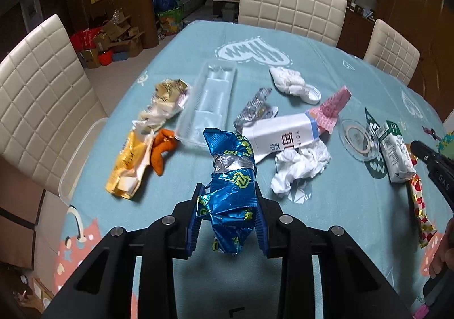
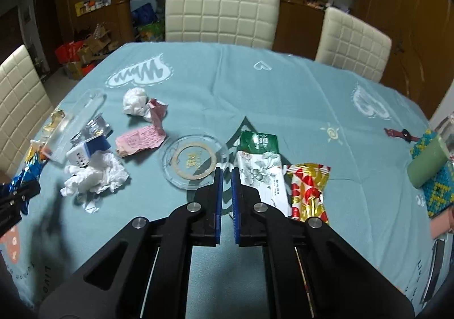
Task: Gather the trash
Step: 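Grasp the blue wrapper with the left tool while the right tool grasps the milk carton, then carry both items to the clear bin on the chair and release them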
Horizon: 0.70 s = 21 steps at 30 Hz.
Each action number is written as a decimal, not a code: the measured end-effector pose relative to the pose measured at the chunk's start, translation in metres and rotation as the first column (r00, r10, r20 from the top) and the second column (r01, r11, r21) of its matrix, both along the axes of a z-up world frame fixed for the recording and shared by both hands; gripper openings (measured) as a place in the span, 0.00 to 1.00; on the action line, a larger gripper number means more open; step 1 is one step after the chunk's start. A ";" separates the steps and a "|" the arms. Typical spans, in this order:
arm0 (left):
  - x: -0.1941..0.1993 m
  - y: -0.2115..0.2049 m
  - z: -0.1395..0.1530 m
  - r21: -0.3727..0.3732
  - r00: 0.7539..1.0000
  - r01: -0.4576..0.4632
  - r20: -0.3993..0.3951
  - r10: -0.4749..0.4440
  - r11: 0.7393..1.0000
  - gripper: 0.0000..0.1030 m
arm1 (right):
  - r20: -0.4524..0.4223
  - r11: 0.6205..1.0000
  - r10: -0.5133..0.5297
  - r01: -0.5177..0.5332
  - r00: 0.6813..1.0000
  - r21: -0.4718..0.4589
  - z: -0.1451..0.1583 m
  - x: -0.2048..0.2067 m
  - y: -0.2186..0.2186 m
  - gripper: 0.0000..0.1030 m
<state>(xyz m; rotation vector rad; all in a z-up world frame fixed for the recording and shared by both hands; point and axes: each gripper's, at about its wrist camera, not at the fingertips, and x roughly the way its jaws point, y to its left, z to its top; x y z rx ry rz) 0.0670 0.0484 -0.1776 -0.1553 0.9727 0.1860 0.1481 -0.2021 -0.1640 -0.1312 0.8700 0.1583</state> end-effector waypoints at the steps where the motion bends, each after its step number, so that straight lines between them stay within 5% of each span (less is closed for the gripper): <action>1: 0.001 0.002 0.002 0.000 1.000 -0.002 0.004 0.002 1.000 0.31 | -0.006 1.000 -0.014 0.014 1.000 0.012 0.000 0.003 -0.004 0.13; 3: 0.002 0.006 0.005 0.011 1.000 -0.008 0.018 0.007 1.000 0.31 | 0.001 1.000 -0.016 0.016 1.000 -0.005 -0.001 0.009 -0.007 0.50; 4: 0.005 0.008 0.006 0.027 1.000 -0.010 0.025 0.009 1.000 0.31 | 0.016 1.000 -0.016 0.016 1.000 -0.020 -0.001 0.012 -0.008 0.80; 6: 0.008 0.009 0.005 0.048 1.000 -0.009 0.026 0.008 0.999 0.31 | 0.030 1.000 -0.023 0.024 0.999 -0.020 -0.004 0.019 -0.011 0.78; 10: 0.019 0.015 0.002 0.042 0.999 -0.023 0.029 0.022 0.999 0.31 | -0.062 1.000 -0.005 0.006 0.998 0.015 -0.027 0.038 -0.015 0.43; 15: 0.026 0.014 0.000 0.030 1.000 -0.019 0.026 0.019 0.999 0.31 | -0.046 0.998 -0.004 0.002 0.999 -0.062 -0.037 0.041 -0.011 0.51; 18: 0.027 0.011 -0.001 0.025 1.000 -0.006 0.025 0.005 1.000 0.31 | -0.065 0.995 -0.040 0.034 0.997 -0.093 -0.044 0.047 -0.019 0.65; 21: 0.027 0.010 0.000 0.021 1.000 0.000 0.028 0.000 1.000 0.31 | -0.065 0.995 -0.063 0.057 0.996 -0.084 -0.046 0.051 -0.028 0.47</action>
